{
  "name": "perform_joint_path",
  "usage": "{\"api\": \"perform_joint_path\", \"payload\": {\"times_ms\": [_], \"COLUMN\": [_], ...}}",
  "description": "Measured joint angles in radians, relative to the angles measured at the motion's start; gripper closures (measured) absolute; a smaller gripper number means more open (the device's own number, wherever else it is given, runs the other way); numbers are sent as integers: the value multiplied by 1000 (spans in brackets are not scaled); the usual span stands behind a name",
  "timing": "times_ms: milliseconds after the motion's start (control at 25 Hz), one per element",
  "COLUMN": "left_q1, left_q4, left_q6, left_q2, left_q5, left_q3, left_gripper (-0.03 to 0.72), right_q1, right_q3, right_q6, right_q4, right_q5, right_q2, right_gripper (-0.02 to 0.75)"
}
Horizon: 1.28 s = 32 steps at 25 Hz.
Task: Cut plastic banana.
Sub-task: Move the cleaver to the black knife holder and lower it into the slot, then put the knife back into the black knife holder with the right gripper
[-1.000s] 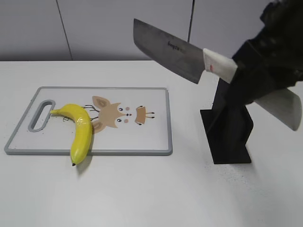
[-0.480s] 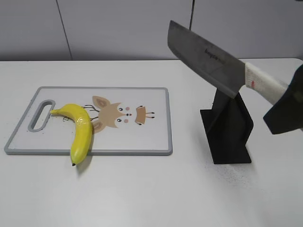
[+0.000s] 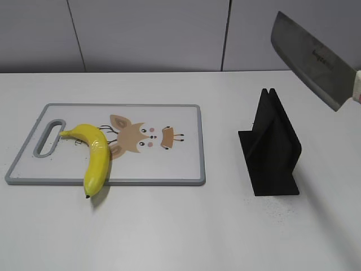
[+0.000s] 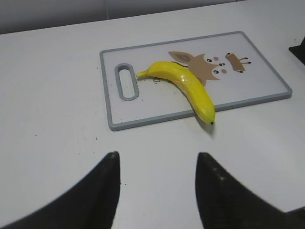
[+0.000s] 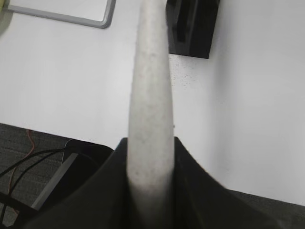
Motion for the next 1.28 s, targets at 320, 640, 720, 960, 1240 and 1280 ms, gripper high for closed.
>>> {"api": "perform_joint_path", "payload": {"times_ms": [320,640,720,960,1240,1280], "left_q1": [0,0,0,0,0,0], "left_q4": [0,0,0,0,0,0], "left_q6": [0,0,0,1,2,1], "left_q2": [-35,-38,-38,-38,-38,-38], "left_q5": [-14,-15,-15,-15,-15,-15], "left_q3": [1,1,1,1,1,1], "left_gripper": [195,195,195,195,195,195], "right_q1": [0,0,0,0,0,0], "right_q3": [78,114,114,114,115,115], "right_q6": [190,225,226,226,244,252], "right_q4": [-119,-163,-182,-214,-275,-284], "right_q5": [-97,-199,-226,-293,-346,-348], "right_q2": [0,92,133,264,374,383], "right_gripper": [559,559,559,559,559,559]}}
